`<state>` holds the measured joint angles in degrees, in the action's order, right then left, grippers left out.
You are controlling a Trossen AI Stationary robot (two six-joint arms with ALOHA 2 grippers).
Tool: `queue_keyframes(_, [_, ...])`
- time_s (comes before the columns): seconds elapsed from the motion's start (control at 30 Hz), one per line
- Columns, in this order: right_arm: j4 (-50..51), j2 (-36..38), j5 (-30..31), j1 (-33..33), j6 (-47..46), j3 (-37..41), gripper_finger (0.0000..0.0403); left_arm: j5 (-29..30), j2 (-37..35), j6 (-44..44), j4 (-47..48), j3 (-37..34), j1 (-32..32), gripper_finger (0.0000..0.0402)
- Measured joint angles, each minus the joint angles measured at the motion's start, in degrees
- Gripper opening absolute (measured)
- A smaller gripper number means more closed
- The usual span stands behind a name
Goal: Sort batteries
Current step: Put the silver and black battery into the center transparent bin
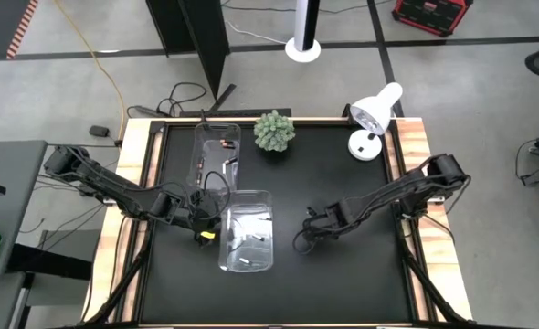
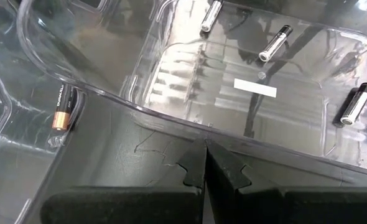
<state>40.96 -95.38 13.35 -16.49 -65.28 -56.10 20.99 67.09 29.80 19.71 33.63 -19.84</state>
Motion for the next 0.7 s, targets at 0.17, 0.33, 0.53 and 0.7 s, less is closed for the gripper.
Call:
queue_keyframes(0.17, [-0.8, -3.0, -0.9, 0.0, -0.9, 0.0, 0.0207, 0.0, 0.0, 0.0, 0.0, 0.0, 0.0, 0.0002])
queue_keyframes(0.33, [-1.7, -6.2, -1.2, 0.0, -1.3, -0.3, 0.0201, 0.0, 0.0, -0.2, 0.1, 0.0, 0.0, 0.0002])
queue_keyframes(0.53, [-2.9, -6.6, -1.3, 0.0, -1.3, -0.3, 0.0155, 0.0, 0.0, -0.2, 0.1, 0.0, 0.0, 0.0002])
queue_keyframes(0.7, [-3.0, -6.8, -1.3, 0.0, -0.8, -0.2, 0.008, 0.0, 0.0, -0.2, 0.1, 0.0, 0.0, 0.0002])
